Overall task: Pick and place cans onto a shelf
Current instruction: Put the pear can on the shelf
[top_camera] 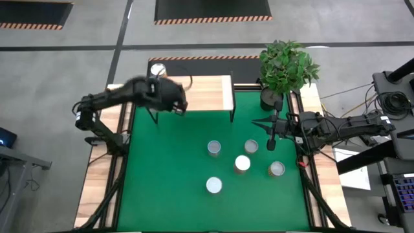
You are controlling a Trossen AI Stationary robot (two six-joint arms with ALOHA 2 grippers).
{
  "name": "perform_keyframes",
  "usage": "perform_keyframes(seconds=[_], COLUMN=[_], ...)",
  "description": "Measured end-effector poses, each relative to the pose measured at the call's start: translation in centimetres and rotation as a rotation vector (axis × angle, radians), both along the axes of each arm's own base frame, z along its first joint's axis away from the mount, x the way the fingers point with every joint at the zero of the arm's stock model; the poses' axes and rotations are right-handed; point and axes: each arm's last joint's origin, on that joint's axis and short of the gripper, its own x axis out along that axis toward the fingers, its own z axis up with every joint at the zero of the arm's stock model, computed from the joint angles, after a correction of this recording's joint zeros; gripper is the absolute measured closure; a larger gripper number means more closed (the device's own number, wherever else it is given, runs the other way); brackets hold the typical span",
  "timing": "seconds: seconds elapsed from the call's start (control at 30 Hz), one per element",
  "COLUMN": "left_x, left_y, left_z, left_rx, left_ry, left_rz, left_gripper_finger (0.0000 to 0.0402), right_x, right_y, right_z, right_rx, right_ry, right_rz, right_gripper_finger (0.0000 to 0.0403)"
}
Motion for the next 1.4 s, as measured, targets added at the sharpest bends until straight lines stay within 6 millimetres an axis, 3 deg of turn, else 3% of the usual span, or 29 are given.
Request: perform_keyframes(seconds=[0.1,0.23,0.5,0.77,1.4], left_x=[-0.4,0.1,1.4,1.4,1.2], left_y=[1.7,3.2,4.0,4.3,4.4], left_z=[0.1,-2.1,-4.5,-4.6,-4.5], left_rx=[-0.063,-0.092,-0.065,0.047,0.078], left_ry=[0.002,0.079,0.187,0.241,0.261], left_rz=[0.007,0.041,0.031,0.053,0.064], left_gripper_finger=[0.0401,0.0401,0.0401,0.0401,0.0402], right_x=[0.0,0.0,0.0,0.0,0.0], right_y=[0.0,0.0,0.0,0.0,0.0], right_z=[0.0,-0.1,-0.2,-0.2,-0.3], right_rx=[0.002,0.001,-0.006,-0.006,-0.008], right_ry=[0.0,0.006,0.017,0.017,0.031], right_rz=[0.0,0.0,0.0,0.0,0.0], right_gripper_finger=[0.0385,0.0385,0.0385,0.0385,0.0385])
